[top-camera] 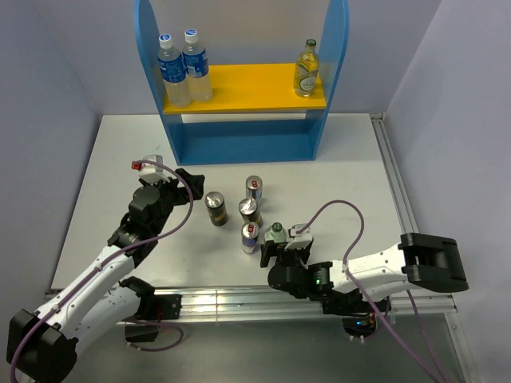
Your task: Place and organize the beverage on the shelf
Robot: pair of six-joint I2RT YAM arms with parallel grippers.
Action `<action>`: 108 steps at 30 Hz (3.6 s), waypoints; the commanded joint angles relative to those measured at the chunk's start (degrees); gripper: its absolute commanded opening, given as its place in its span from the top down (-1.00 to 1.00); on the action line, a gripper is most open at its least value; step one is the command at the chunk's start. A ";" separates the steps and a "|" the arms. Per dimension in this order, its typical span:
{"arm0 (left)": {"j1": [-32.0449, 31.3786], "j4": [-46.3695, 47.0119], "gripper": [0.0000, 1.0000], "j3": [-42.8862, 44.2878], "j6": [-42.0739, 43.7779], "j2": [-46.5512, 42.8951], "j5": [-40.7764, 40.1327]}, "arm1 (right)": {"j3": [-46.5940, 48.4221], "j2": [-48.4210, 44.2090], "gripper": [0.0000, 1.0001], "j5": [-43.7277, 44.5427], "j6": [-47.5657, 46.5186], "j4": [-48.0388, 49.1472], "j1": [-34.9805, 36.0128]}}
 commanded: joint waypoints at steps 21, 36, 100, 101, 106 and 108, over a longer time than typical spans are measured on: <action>0.24 2.23 -0.99 -0.23 -0.26 -0.13 -0.59 | 2.34 13.67 0.30 12.13 2.28 11.30 -4.53; 0.33 1.71 -0.99 0.04 -0.35 -0.84 0.47 | 21.32 -6.45 1.00 11.18 -15.84 -9.50 -3.12; 0.24 0.56 -0.94 0.57 -0.79 -0.40 -1.91 | 95.70 34.76 1.00 -37.71 -39.63 -30.11 -53.05; 0.33 0.56 -0.94 0.65 -0.79 -0.31 -1.91 | 94.99 34.41 1.00 -37.36 -39.46 -30.29 -53.05; 0.24 0.30 -0.94 0.74 -0.88 -0.49 -2.17 | 90.95 33.53 1.00 -36.92 -39.19 -29.07 -53.05; 0.24 0.30 -0.94 0.57 -0.88 -0.84 -2.26 | 89.80 33.62 1.00 -36.65 -39.10 -28.62 -53.05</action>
